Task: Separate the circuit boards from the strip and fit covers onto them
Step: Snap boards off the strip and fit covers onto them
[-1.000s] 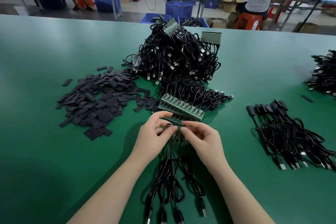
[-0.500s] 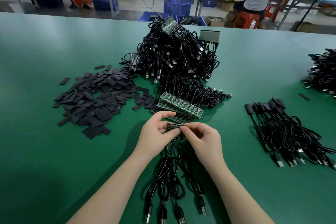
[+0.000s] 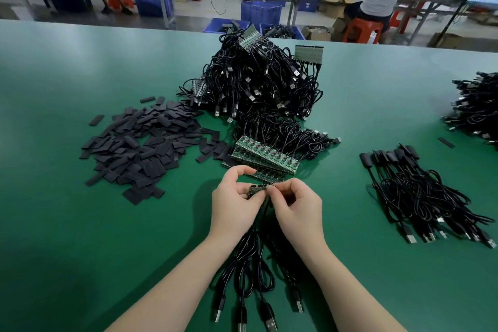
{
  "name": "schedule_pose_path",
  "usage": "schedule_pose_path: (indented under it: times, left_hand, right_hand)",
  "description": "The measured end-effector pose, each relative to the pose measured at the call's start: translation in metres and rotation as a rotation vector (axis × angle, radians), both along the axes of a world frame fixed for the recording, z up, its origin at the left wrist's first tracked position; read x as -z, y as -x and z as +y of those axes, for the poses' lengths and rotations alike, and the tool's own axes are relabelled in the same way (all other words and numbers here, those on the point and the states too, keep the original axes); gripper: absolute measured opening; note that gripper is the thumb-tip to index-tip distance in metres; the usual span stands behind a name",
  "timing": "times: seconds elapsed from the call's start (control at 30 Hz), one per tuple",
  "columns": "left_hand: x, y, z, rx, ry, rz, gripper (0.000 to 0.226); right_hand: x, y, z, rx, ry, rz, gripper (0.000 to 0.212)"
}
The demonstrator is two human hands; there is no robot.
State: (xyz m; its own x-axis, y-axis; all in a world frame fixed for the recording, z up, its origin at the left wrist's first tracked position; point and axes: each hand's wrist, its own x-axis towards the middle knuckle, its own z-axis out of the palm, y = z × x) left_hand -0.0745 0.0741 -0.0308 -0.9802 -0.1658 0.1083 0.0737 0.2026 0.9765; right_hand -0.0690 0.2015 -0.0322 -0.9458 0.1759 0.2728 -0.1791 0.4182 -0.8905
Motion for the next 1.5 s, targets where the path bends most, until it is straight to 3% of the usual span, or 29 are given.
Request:
schedule_pose_path:
  times: [0.1, 0.2, 0.37, 0.47, 0.6, 0.67, 0.73, 0.8, 0.87, 0.97, 1.07, 1.27, 1.4, 1.5]
  left_hand:
    - [0.001, 0.003, -0.006, 0.006, -0.043, -0.006, 0.042]
    - [0.004, 0.001, -0.009, 0.027, -0.023, -0.005, 0.045]
    - [0.009, -0.001, -0.001, 0.159, 0.394, 0.056, 0.049]
    - [0.008, 0.001, 0.000, 0.104, 0.406, 0.092, 0.040]
    - [-0.002, -0.001, -0.007, -0.080, 0.219, 0.266, 0.028]
    - [-0.009, 0.000, -0.016, -0.192, 0.096, 0.338, 0.021]
    - [-0.014, 0.004, -0.032, -0.286, 0.030, 0.373, 0.018]
    - [-0.016, 0.011, -0.051, -0.390, 0.039, 0.372, 0.016]
    - [-0.017, 0.021, -0.072, -0.528, 0.145, 0.323, 0.016]
    - [-0.018, 0.041, -0.097, -0.607, 0.479, 0.117, 0.022]
    - [-0.021, 0.065, -0.103, -0.404, 0.820, -0.073, 0.038]
    - [-0.029, 0.117, -0.111, -0.068, 1.511, -0.140, 0.050]
    - [-0.033, 0.128, -0.120, -0.054, 1.588, -0.169, 0.041]
    - [-0.031, 0.128, -0.122, -0.079, 1.536, -0.104, 0.027]
  right_hand:
    - [0.001, -0.005, -0.003, -0.033, 0.044, -0.005, 0.018]
    - [-0.002, -0.004, 0.001, 0.072, 0.154, 0.027, 0.013]
    - [-0.039, -0.001, 0.025, 0.326, 0.382, 0.304, 0.012]
    - [-0.077, -0.004, 0.032, 0.246, 0.434, 0.441, 0.014]
    - [-0.104, -0.002, 0.016, -0.064, 0.460, 0.336, 0.009]
    - [-0.106, 0.002, 0.004, -0.173, 0.599, 0.251, 0.008]
    - [-0.099, 0.008, -0.005, -0.214, 0.771, 0.157, 0.009]
    - [-0.082, 0.012, -0.009, -0.189, 0.778, 0.035, 0.009]
    - [-0.055, 0.011, -0.010, -0.161, 0.627, -0.093, 0.005]
    - [-0.018, 0.004, -0.002, -0.119, 0.272, -0.152, 0.010]
    - [-0.005, -0.001, 0.003, -0.118, 0.093, -0.108, 0.017]
    - [0.000, -0.004, 0.003, -0.165, 0.011, -0.092, 0.018]
    - [0.000, -0.002, 0.005, -0.173, 0.036, -0.091, 0.017]
    - [0.001, -0.002, 0.004, -0.174, 0.041, -0.093, 0.018]
